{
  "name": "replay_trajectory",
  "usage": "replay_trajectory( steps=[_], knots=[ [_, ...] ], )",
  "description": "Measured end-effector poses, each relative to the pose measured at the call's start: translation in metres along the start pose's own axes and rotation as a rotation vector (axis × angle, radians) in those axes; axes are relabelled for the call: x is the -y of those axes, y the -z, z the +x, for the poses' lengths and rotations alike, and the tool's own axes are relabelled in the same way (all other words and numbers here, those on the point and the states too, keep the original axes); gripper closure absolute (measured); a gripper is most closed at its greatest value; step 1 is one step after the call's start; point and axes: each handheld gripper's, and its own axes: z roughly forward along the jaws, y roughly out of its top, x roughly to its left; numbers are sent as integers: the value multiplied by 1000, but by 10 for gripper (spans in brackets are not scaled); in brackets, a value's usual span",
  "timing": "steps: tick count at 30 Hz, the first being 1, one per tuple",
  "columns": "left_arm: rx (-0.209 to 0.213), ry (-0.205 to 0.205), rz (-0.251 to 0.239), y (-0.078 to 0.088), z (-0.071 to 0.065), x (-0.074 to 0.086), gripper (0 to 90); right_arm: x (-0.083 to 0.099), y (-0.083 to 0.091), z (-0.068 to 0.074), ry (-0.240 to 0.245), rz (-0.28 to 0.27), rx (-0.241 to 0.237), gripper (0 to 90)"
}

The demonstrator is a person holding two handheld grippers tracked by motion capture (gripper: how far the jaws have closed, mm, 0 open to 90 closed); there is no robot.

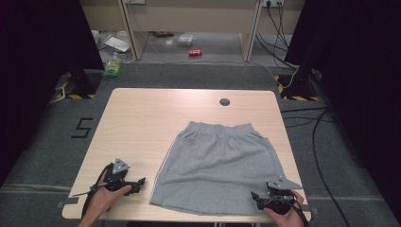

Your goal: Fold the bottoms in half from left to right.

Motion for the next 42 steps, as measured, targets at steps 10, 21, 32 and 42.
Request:
replay_trajectory(
  steps=[10, 21, 32, 42],
  knots=[
    [-1, 9, -4, 1, 1, -2, 154, 0, 0, 1, 2, -1, -8, 278],
    [19, 62, -55, -6, 3, -27, 180, -1, -1, 1, 3, -7, -8, 280],
    [50, 74, -61, -25, -2, -65, 228, -1, -2, 1, 8, -7, -18, 280],
    [57, 88, -67, -46, -6, -98, 212, -1, -3, 1, 13, -6, -31, 280]
  ],
)
